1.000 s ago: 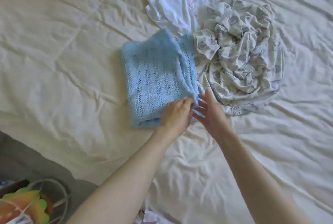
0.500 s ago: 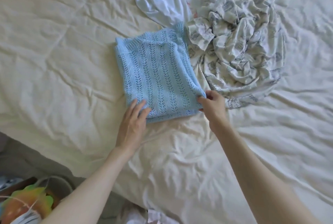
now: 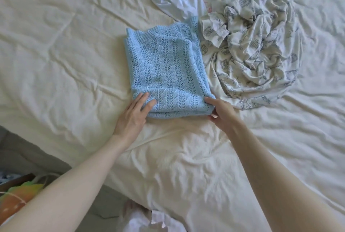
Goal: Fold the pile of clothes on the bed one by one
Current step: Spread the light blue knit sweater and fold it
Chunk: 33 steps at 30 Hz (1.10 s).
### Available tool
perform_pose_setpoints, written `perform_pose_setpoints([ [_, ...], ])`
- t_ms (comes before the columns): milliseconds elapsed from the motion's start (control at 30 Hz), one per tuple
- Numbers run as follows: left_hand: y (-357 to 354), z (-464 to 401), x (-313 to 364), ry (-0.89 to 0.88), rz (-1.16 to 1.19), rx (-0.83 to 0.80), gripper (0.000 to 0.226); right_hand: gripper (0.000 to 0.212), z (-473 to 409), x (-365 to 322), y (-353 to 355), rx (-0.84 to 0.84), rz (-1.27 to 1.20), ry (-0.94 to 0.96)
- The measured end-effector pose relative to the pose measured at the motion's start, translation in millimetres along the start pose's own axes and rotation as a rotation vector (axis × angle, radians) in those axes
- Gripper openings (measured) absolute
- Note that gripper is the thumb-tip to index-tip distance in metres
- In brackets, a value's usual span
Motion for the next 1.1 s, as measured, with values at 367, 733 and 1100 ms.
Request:
perform_pose_setpoints([
  [367,-27.8,89.7,-6.5,0.279,0.597,-0.652,0.053,0.027,111.2,66.7,53.9,0.177,0.308,-0.077],
  [733,7.1,87.6,-42.4,0.517,1.211,-0.123,0.02,0.017,111.7,-5.5,8.3,0.018,0.415,0.238],
  [1100,-22.5,43.1,-102.0,0.833,1.133,0.072,0.047,0.044,46.3,-70.2,-56.0,0.237,0.925,0.521],
])
Point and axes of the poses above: each hand's wrist, its own z-axis away from the middle knuckle, its own y-axis out of the back of the hand, x = y × z, the point moved 10 cm from there along -z, towards the middle knuckle, and after that the axes turned 7 degrees about -x, right-handed, at the moved point
